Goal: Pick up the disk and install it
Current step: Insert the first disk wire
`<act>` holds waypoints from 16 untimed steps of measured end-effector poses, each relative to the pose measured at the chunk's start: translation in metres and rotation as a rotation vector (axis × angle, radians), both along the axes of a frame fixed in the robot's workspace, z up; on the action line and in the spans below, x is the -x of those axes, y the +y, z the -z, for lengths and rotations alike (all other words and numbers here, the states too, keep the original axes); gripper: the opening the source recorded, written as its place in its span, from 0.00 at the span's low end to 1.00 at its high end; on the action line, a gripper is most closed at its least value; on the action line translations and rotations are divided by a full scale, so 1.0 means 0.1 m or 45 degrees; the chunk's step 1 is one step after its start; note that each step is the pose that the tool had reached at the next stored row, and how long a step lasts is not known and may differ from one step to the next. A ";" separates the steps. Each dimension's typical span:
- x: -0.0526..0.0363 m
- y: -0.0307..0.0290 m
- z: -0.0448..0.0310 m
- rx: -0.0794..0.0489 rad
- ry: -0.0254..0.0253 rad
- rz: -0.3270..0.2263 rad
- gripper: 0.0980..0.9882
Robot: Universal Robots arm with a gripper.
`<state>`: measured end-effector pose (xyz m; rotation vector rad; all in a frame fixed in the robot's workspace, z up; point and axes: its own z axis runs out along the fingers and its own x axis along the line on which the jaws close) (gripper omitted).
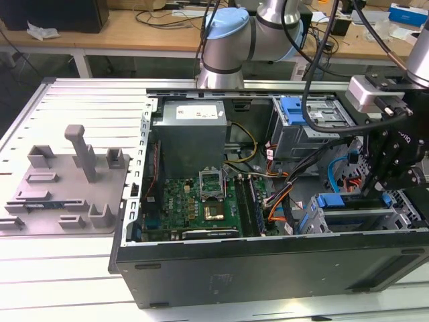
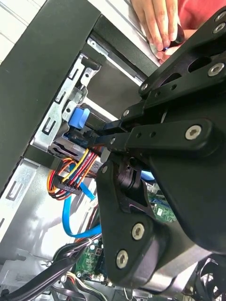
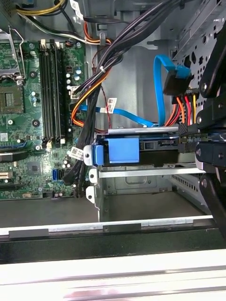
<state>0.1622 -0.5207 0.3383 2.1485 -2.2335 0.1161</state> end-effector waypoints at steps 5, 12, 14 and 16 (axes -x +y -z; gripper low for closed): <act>0.000 -0.010 -0.008 0.000 -0.0001 0.000 0.09; 0.000 -0.009 -0.250 0.000 0.0000 0.000 0.23; 0.000 -0.009 -0.263 0.000 0.0000 0.000 0.23; 0.000 -0.008 -0.265 0.000 0.0000 0.000 0.23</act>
